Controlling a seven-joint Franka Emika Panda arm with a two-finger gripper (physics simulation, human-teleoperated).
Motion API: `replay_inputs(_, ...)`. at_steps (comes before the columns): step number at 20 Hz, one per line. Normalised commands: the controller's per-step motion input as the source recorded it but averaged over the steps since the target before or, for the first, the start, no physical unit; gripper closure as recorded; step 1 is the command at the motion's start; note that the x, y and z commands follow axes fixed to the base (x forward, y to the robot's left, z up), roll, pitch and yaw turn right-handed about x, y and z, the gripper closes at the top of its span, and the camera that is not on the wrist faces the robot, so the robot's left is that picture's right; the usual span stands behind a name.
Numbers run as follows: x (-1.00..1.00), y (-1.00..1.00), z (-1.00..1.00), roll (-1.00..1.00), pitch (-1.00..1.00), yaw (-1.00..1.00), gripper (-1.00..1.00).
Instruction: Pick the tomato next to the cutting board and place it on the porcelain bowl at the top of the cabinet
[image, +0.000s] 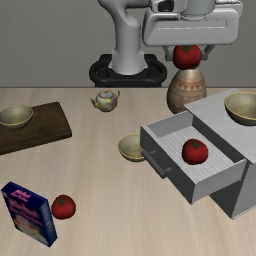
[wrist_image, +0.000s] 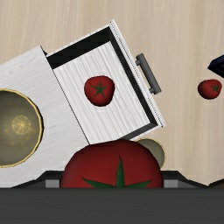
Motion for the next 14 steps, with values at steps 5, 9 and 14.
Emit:
replay_inputs(5, 0.0, 1.0, 0.0, 0.0, 0.0, 0.0, 1.0)
replay_inputs(9, 0.0, 1.0, 0.0, 0.0, 0.0, 0.0, 1.0)
replay_inputs(14, 0.0, 1.0, 0.0, 0.0, 0.0, 0.0, 1.0)
